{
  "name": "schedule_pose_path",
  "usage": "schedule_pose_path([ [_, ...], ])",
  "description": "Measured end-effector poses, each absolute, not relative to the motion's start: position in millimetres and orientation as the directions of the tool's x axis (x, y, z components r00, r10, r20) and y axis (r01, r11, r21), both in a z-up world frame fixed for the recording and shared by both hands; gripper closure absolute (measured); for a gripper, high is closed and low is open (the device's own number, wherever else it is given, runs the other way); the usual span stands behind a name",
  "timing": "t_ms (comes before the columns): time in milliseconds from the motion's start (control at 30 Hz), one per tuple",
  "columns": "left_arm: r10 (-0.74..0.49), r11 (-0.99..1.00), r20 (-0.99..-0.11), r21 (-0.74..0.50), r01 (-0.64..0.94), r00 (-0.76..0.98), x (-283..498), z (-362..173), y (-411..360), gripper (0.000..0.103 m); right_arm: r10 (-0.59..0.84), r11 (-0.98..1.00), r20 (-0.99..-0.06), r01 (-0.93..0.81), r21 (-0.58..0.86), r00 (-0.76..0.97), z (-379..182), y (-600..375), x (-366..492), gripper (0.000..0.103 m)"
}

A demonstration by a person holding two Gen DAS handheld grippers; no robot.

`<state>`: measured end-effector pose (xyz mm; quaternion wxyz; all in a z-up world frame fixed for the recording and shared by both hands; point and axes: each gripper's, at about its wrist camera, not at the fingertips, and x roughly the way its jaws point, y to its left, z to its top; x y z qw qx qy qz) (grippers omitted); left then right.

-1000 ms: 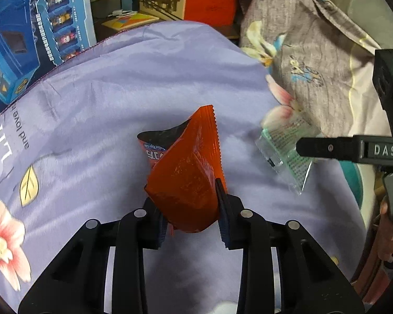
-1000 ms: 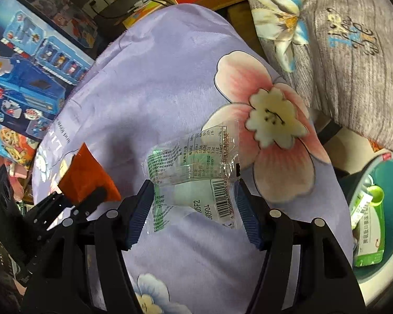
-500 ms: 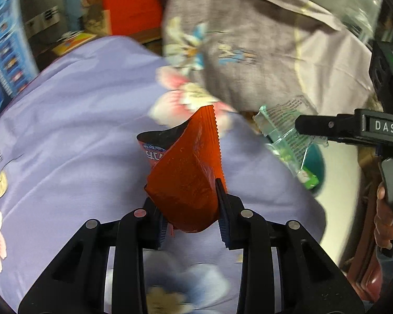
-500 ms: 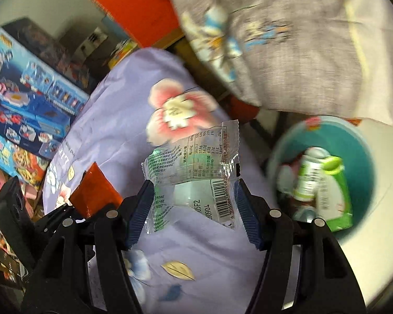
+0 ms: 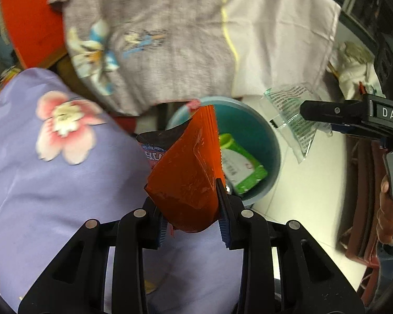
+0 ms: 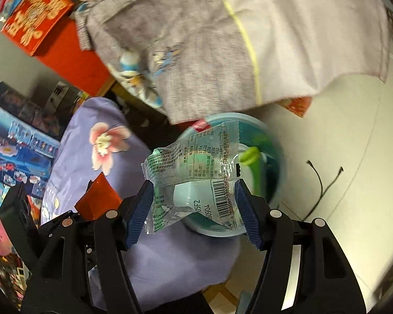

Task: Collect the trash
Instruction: 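Carry the wrapper and orange bag over the teal bucket and open both tools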

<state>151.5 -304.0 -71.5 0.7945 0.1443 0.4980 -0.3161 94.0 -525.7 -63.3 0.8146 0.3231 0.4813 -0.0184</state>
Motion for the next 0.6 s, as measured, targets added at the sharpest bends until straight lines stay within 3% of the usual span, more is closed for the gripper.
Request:
schedule_pose_path([
  [233,-0.335,0.739,-0.909,-0.092,0.667,0.246,158,-98,-346,0.066,0.299,0.765,-0.810,0.381,0.519,0.504,-89,-550,96,0.042],
  [333,-0.321,0.740,-0.912,-0.075,0.668,0.254,162,-103,-355,0.048,0.302,0.760,-0.814,0.390,0.519,0.496,-95,-555,99,0.042],
  [433,-0.312,0.741,-0.914,-0.063,0.668,0.260,165,-106,-360,0.042,0.305,0.760,-0.819,0.395,0.517,0.486,-100,-556,103,0.041],
  [500,-0.301,0.748,-0.915,-0.053,0.662,0.267,168,-108,-361,0.027,0.308,0.762,-0.823,0.395,0.514,0.477,-103,-555,106,0.042],
  [600,-0.293,0.754,-0.915,-0.043,0.655,0.277,171,-109,-361,0.014,0.310,0.764,-0.828,0.396,0.510,0.467,-106,-555,110,0.041],
])
